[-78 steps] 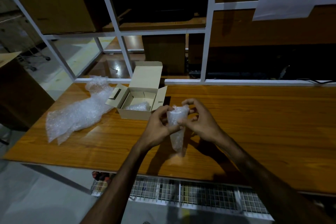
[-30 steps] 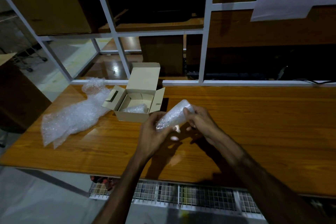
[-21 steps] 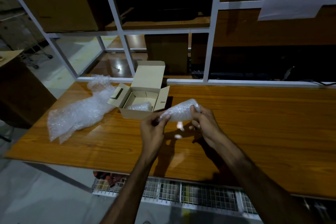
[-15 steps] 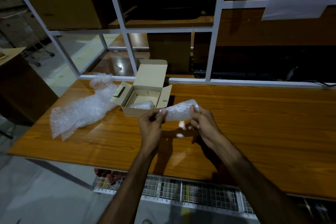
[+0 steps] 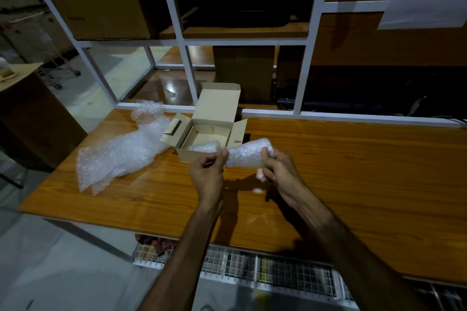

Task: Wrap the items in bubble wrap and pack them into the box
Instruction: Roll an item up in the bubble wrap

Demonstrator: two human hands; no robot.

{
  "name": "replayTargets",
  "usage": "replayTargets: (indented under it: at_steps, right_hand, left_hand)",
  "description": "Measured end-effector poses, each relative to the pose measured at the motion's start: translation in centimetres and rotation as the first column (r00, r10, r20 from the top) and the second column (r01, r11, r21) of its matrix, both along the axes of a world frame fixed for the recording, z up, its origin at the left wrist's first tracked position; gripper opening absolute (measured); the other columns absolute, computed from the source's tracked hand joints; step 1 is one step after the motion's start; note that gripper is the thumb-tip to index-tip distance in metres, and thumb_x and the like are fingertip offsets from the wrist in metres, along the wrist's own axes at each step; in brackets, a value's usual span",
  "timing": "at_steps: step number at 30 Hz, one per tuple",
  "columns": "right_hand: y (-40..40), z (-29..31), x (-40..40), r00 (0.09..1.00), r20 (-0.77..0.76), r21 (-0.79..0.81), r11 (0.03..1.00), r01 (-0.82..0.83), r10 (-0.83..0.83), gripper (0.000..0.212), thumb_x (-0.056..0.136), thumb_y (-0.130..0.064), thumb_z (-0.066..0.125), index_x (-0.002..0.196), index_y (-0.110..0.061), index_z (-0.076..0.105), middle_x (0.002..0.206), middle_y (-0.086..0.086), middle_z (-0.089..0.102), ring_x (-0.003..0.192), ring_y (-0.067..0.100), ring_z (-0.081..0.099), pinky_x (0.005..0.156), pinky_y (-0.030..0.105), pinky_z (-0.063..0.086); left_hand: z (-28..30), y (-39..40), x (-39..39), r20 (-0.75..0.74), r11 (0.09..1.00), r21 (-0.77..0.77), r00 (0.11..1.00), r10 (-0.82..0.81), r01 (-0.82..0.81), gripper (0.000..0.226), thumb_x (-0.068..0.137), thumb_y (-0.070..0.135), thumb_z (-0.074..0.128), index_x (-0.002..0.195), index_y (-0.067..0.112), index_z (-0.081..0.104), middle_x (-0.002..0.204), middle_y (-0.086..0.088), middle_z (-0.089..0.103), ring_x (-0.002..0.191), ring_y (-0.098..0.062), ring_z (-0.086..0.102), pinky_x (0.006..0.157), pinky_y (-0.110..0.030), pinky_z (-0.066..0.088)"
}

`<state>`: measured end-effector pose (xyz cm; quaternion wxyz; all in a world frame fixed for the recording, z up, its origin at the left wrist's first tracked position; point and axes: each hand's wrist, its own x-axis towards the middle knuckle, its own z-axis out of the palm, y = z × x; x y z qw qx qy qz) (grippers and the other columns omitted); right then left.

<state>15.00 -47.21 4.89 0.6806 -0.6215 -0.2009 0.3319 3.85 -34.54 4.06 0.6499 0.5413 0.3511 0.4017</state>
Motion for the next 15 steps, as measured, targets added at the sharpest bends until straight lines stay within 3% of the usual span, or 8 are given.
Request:
replayTargets:
  at_steps: [3, 8, 9, 11, 13, 15]
  right_hand:
    - [1.1, -0.3, -0.7, 0.998, 0.051, -0.034, 0.998, 0.046, -0.044, 0.028, 0.109, -0.038, 0.047, 0.112, -0.017, 0.065, 0.066, -0.003, 0.045, 0.061, 0.017, 0.044, 0.056, 0.027, 0.048]
    - [2.9, -0.5, -1.8, 0.987, 0.119, -0.094, 0.989, 0.117, -0.106, 0.023, 0.109, -0.037, 0.048, 0.119, -0.021, 0.062, 0.066, -0.006, 0.041, 0.062, 0.013, 0.045, 0.048, 0.022, 0.045]
    - [3.3, -0.4, -2.1, 0.986, 0.129, -0.093, 0.989, 0.114, -0.101, 0.023, 0.110, -0.036, 0.048, 0.118, -0.021, 0.063, 0.064, -0.008, 0.044, 0.060, 0.010, 0.046, 0.048, 0.021, 0.045]
    - [4.1, -0.6, -2.8, 0.989, 0.121, -0.063, 0.994, 0.089, -0.080, 0.025, 0.110, -0.033, 0.046, 0.120, -0.019, 0.065, 0.063, -0.013, 0.055, 0.055, 0.003, 0.049, 0.051, 0.021, 0.046]
    - [5.1, -1.0, -3.5, 0.991, 0.119, -0.055, 0.996, 0.066, -0.059, 0.027, 0.110, -0.033, 0.047, 0.124, -0.021, 0.066, 0.071, -0.017, 0.065, 0.057, 0.000, 0.053, 0.057, 0.027, 0.050]
    - [6.0, -1.6, -4.4, 0.997, 0.073, -0.043, 0.999, 0.033, -0.030, 0.028, 0.110, -0.033, 0.047, 0.130, -0.023, 0.064, 0.068, -0.016, 0.064, 0.054, 0.003, 0.048, 0.059, 0.031, 0.052]
  left_hand:
    - [-0.3, 0.1, 0.0, -0.030, 0.991, 0.126, 0.999, 0.042, -0.038, 0.012, 0.097, 0.017, 0.073, 0.091, 0.008, 0.077, 0.080, -0.002, 0.075, 0.080, -0.014, 0.071, 0.070, -0.032, 0.054]
    - [-1.5, 1.2, -0.4, -0.105, 0.969, 0.240, 0.994, -0.027, 0.051, 0.046, 0.107, 0.039, 0.059, 0.076, 0.007, 0.067, 0.071, -0.013, 0.063, 0.071, -0.032, 0.062, 0.068, -0.048, 0.055]
    - [-1.5, 1.4, -0.5, -0.109, 0.972, 0.222, 0.992, -0.060, 0.083, 0.042, 0.106, 0.044, 0.059, 0.083, 0.011, 0.071, 0.077, -0.009, 0.067, 0.076, -0.029, 0.066, 0.072, -0.049, 0.058]
    - [-1.6, 1.6, -0.6, -0.086, 0.982, 0.130, 0.988, -0.130, 0.140, 0.032, 0.102, 0.042, 0.065, 0.118, 0.017, 0.076, 0.106, 0.002, 0.077, 0.100, -0.014, 0.073, 0.087, -0.041, 0.062]
    - [-1.6, 2.1, -0.7, -0.077, 0.984, 0.103, 0.987, -0.139, 0.146, 0.052, 0.098, 0.040, 0.073, 0.141, 0.013, 0.064, 0.129, -0.002, 0.073, 0.117, -0.014, 0.070, 0.097, -0.041, 0.061]
    - [-2.0, 2.9, -0.7, -0.071, 0.986, 0.099, 0.989, -0.131, 0.138, 0.066, 0.093, 0.046, 0.075, 0.148, 0.013, 0.057, 0.137, -0.008, 0.069, 0.122, -0.020, 0.069, 0.098, -0.045, 0.061]
